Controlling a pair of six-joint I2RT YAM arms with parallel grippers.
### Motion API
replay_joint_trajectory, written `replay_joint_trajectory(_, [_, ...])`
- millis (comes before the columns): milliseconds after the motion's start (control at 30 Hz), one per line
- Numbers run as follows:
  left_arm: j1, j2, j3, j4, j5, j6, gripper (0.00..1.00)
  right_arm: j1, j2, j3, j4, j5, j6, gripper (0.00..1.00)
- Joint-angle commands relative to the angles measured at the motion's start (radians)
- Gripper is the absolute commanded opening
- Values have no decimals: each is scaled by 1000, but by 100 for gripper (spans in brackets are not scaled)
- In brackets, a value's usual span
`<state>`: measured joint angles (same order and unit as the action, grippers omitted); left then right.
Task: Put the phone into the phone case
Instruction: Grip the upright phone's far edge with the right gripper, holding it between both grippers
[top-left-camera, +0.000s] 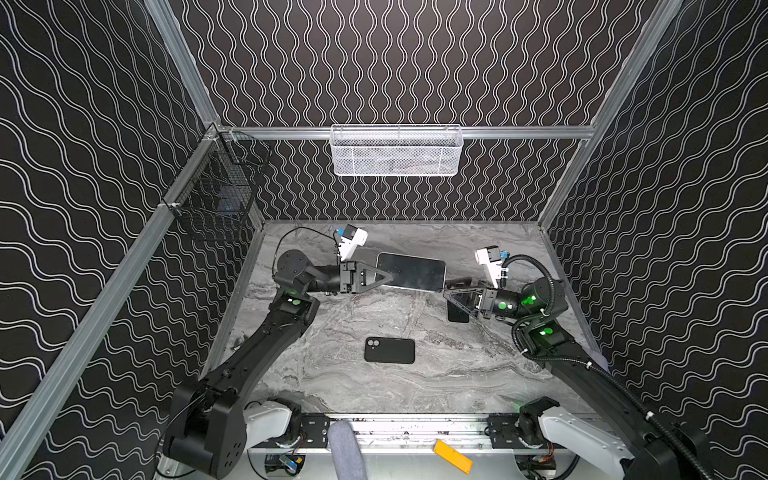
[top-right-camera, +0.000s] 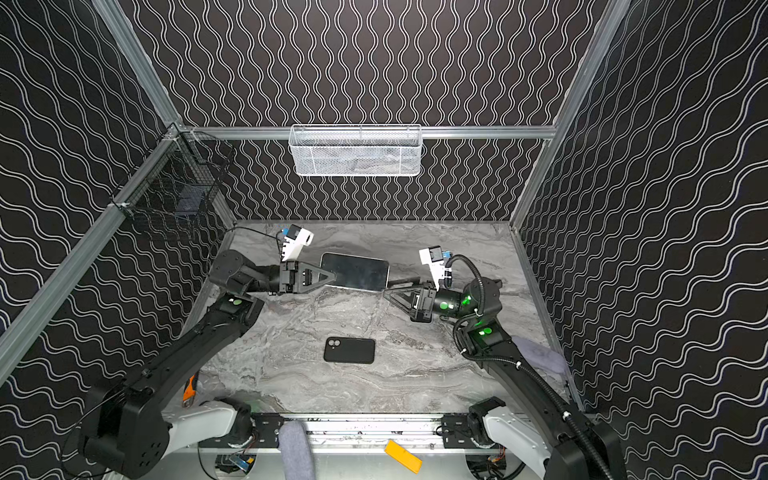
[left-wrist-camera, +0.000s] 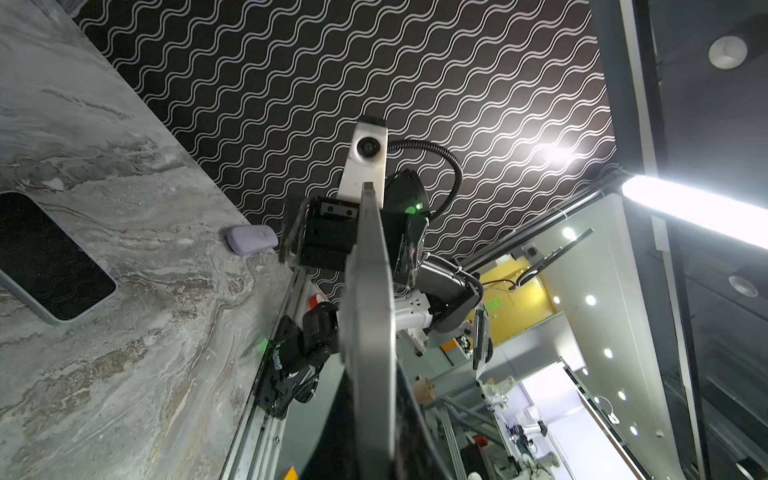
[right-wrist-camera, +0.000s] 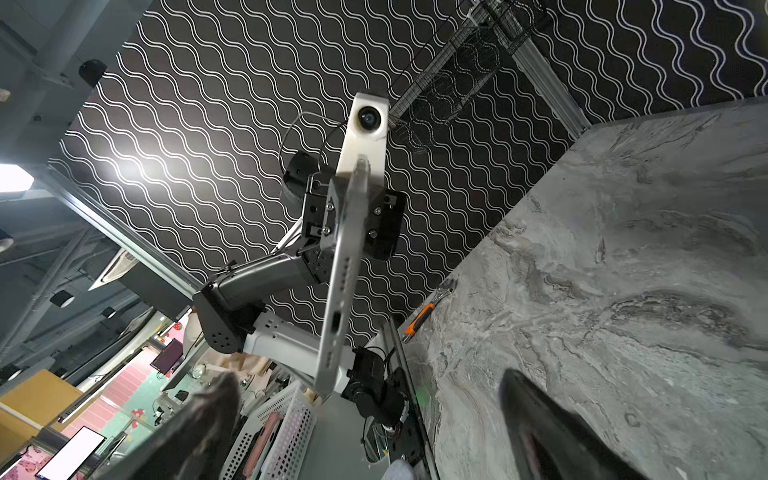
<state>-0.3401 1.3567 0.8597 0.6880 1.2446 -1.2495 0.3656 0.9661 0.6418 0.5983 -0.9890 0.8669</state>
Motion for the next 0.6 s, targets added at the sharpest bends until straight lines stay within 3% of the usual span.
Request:
replay_joint_trajectory(0, [-33,-21,70,-426,19,325,0,-10,-47,33,-177,-62,-117,100])
replay_joint_trajectory(100, [-68,-11,168,-783,6,599,0,-14,-83,71,-354,-63,-225,100])
replay_joint_trajectory(133, [-76,-7,183,-830,-1,644,0,-14,-87,80,-394,-61,-252,100])
replay_joint_trajectory(300, [-90,8,184,-780,-7,595,0,-16,-53,71,-378,-133,-227,99])
replay_joint_trajectory(567, [-126,33,228,-900,-27,678,0,-15,-25,85,-413,-198,-280,94])
